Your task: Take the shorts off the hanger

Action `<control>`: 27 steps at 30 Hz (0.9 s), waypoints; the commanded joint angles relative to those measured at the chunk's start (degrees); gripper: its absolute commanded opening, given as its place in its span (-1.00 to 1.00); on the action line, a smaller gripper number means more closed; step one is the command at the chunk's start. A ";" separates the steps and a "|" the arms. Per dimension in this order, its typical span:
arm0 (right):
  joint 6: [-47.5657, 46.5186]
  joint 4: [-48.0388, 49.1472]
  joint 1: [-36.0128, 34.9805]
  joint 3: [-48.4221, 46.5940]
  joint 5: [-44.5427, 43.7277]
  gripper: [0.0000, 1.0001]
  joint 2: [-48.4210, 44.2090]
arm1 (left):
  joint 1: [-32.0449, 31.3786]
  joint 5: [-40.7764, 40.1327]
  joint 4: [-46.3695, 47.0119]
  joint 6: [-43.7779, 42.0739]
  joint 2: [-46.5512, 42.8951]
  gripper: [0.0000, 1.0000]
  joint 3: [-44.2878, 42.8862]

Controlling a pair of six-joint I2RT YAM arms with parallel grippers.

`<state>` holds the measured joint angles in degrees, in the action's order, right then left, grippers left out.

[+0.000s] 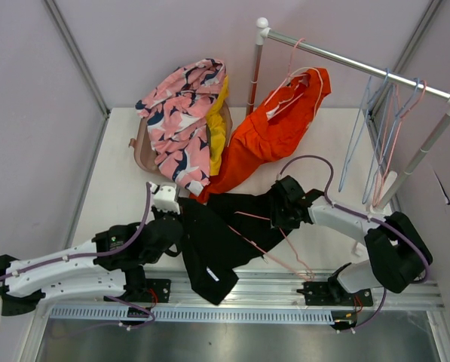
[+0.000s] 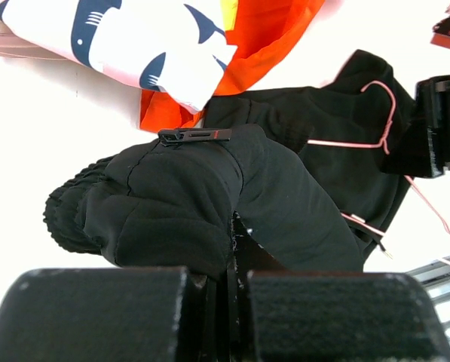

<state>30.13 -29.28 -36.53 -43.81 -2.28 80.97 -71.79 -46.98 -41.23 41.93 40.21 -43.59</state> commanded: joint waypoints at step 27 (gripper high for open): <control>1.25 -11.31 -1.17 -9.00 -4.91 -1.00 -12.49 | 0.95 -1.09 0.02 -1.59 -1.01 -1.00 -1.58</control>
<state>31.51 -34.79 -37.43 -47.33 -3.27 73.08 -71.26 -46.76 -41.30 41.50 39.38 -43.59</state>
